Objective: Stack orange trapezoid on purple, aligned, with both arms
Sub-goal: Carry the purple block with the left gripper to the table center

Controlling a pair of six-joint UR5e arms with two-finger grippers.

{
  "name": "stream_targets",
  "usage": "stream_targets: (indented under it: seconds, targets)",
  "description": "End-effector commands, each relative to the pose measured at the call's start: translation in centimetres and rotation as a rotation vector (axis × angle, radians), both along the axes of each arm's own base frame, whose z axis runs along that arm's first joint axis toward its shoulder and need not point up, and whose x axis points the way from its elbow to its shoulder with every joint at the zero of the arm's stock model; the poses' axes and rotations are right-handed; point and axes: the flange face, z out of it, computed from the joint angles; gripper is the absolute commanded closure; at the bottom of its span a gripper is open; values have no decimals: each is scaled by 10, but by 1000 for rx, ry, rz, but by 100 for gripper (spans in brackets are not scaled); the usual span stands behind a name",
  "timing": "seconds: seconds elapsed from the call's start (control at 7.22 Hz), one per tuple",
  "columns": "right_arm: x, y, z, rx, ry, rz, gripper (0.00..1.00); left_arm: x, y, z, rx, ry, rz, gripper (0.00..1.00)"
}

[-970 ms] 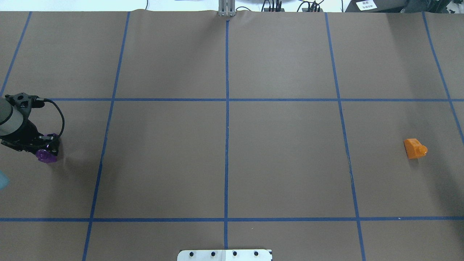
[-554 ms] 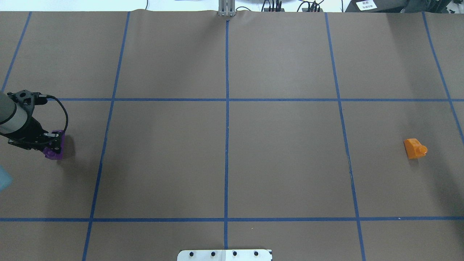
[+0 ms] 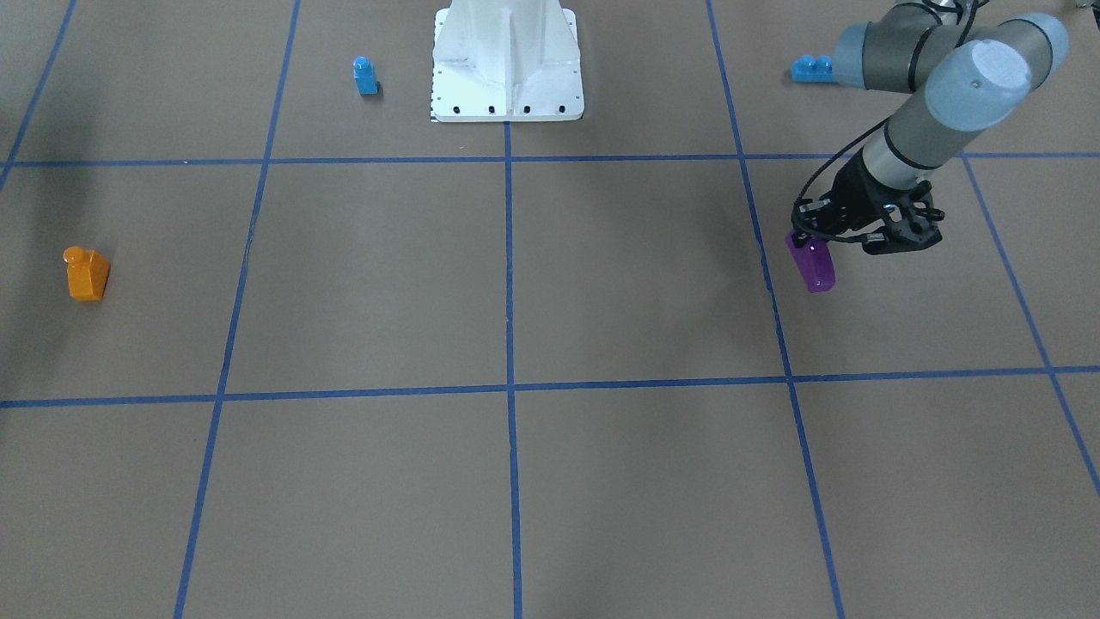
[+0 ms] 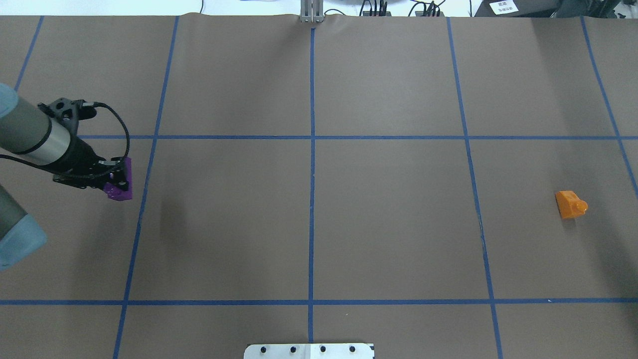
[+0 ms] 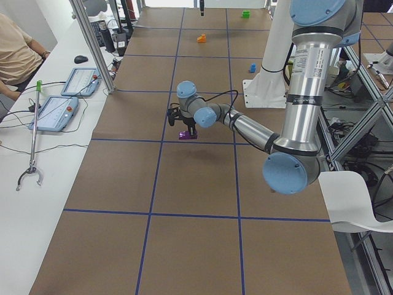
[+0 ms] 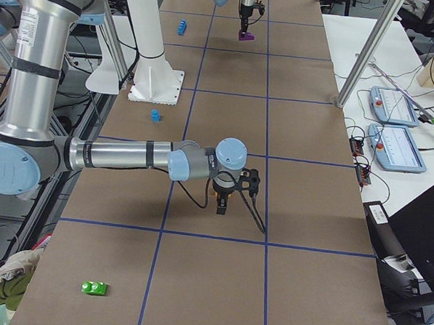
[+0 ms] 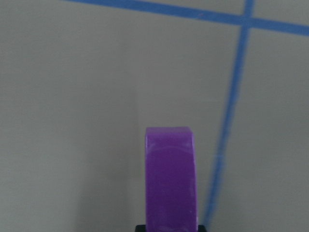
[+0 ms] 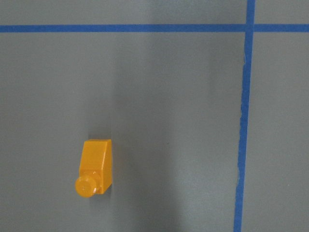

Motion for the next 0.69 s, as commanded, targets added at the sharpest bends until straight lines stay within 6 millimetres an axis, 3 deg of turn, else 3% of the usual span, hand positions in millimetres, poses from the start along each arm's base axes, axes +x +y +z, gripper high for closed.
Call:
stream_targets:
  seconds: [0.0, 0.28, 0.55]
  targets:
    - [0, 0, 0, 0, -2, 0, 0, 92, 6, -157, -22, 11, 75, 100]
    - [0, 0, 0, -3, -7, -1, 0, 160, 34, -211, 92, -7, 116, 100]
    - [-1, 0, -1, 1, -10, -2, 0, 228, 11, -246, 100, -56, 118, 100]
